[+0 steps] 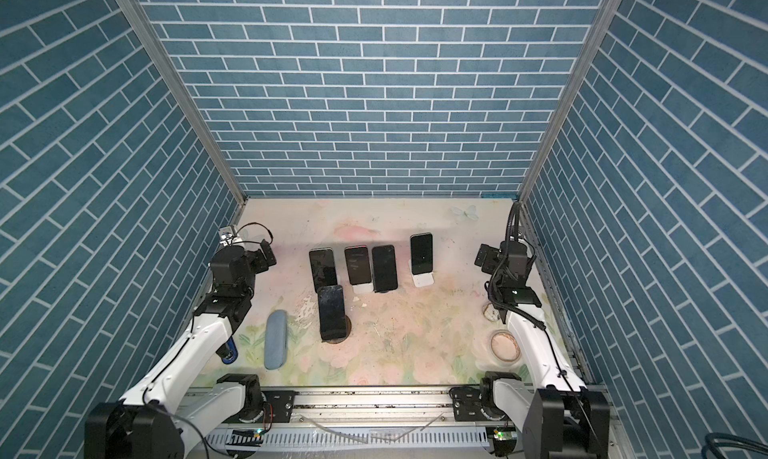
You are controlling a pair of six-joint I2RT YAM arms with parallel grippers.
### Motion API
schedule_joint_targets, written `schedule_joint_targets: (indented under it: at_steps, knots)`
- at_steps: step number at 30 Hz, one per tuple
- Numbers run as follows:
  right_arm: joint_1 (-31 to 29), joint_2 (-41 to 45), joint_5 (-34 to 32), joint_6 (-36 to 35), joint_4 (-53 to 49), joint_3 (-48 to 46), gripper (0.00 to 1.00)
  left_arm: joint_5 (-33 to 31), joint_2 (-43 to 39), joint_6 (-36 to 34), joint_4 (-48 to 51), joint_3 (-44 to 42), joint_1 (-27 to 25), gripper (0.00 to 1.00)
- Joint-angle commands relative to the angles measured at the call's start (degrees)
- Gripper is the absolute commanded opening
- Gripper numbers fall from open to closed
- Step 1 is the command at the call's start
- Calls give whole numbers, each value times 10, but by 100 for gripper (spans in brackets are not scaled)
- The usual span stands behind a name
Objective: Remove the phone from the phone stand
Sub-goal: 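Raise both arms from rest and reach toward the row of phones, then grasp the teal-edged phone on the white stand with the right gripper and lift it off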
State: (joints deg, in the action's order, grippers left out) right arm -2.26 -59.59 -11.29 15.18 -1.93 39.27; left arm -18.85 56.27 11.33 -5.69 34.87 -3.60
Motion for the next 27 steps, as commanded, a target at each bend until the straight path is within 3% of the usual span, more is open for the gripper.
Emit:
schedule_joint_targets:
  at_steps: [1, 5, 9, 17, 27]
  knots:
    - [-23, 18, 39, 37, -115, 34, 99, 0, -33, 58, 155, 19, -19, 100]
    - [-55, 19, 104, 37, -127, 49, 99, 70, -60, 57, 211, 46, -49, 100]
    - [-91, 7, 144, 41, -104, 47, 99, 114, -72, 59, 225, 60, -115, 100]
    - [-157, -40, 160, 32, -40, 31, 99, 37, -64, 65, 183, 85, -278, 100]
    - [-209, -137, 172, 13, 53, 46, 99, 50, 13, 69, 135, 124, -340, 100]
